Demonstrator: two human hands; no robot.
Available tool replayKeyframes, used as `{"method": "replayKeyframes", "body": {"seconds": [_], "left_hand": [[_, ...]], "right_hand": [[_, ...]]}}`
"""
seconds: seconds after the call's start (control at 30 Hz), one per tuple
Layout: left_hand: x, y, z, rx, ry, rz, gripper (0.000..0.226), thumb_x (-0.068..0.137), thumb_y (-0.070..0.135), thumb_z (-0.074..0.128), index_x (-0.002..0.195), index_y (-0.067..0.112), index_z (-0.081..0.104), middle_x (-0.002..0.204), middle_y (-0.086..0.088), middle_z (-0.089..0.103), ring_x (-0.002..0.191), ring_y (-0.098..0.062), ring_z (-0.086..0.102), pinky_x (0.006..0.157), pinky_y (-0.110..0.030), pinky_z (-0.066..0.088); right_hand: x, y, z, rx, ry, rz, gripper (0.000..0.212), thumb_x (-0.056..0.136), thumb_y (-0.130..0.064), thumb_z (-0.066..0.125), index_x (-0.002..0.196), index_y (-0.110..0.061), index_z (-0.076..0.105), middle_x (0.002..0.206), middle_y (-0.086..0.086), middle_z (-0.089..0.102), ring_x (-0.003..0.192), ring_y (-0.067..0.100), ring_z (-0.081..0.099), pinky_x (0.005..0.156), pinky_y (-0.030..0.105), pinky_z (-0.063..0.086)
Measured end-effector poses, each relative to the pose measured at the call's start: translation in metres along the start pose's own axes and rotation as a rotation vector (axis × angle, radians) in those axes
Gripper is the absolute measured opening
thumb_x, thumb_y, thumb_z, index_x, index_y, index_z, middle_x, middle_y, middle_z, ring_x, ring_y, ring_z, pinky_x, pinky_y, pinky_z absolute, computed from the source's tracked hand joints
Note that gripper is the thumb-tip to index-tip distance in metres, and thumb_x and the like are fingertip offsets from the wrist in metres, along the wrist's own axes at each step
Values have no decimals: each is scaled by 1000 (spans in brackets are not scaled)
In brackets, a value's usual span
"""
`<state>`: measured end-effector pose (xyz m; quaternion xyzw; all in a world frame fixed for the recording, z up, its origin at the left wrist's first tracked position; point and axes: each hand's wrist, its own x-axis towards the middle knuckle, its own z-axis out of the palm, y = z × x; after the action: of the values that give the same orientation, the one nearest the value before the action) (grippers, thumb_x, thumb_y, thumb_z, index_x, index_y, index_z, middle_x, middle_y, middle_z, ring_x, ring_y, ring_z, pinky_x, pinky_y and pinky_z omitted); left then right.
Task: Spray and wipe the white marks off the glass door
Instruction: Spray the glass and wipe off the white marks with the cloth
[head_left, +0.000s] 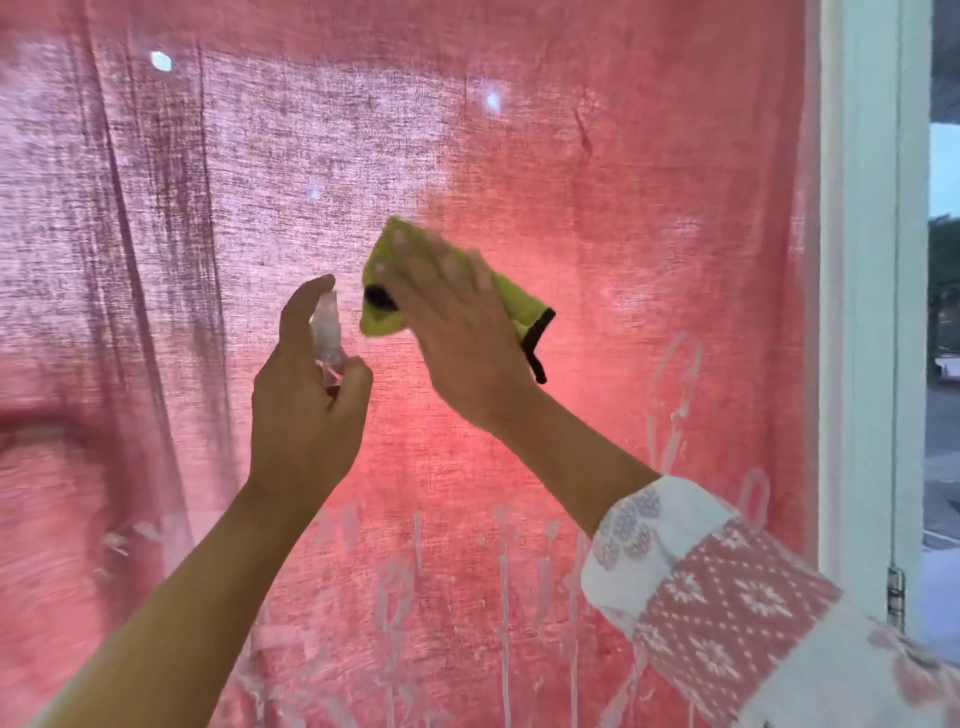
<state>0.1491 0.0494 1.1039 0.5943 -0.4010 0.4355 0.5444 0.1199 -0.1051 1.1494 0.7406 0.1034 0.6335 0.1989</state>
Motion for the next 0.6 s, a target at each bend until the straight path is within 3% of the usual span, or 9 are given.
{"method": "replayKeyframes", "body": {"seconds": [0.2, 0.37, 0.47, 0.53, 0.6], "left_hand": [[-6, 1, 4, -22, 0, 17, 55, 94, 7, 50, 138, 33, 33, 59, -15, 53, 46, -32, 51, 46, -49, 47], [-14, 5, 10, -30, -44, 23, 55, 95, 9, 52, 141, 32, 33, 57, -13, 52, 45, -27, 50, 44, -46, 46], [-18, 7, 22, -19, -53, 32, 56, 94, 9, 52, 142, 32, 33, 56, -9, 50, 44, -16, 46, 45, -33, 42], [-21, 12, 35, -28, -53, 36, 56, 94, 9, 52, 143, 31, 34, 56, -1, 47, 46, -12, 46, 43, -19, 35], [-23, 18, 47, -44, -47, 31, 55, 95, 11, 53, 143, 32, 34, 55, 2, 47, 47, -14, 47, 44, -21, 36]], "right_hand": [[-73, 14, -12, 19, -135, -261, 55, 93, 3, 50, 144, -15, 40, 153, 7, 33, 144, 27, 22, 118, 49, 16], [-78, 52, -31, -12, -77, -37, 52, 94, -1, 49, 144, -13, 39, 153, 9, 31, 144, 28, 21, 118, 49, 13], [-72, 41, -26, -8, -8, 65, 53, 94, 3, 48, 144, -11, 38, 153, 12, 30, 144, 31, 20, 118, 50, 10], [-81, 36, -23, 0, -8, 41, 57, 92, 6, 48, 145, -11, 37, 153, 12, 30, 144, 31, 20, 118, 50, 10], [-105, 35, -26, 7, -81, -85, 60, 90, 7, 47, 145, -13, 35, 153, 10, 29, 144, 30, 20, 118, 49, 10]]}}
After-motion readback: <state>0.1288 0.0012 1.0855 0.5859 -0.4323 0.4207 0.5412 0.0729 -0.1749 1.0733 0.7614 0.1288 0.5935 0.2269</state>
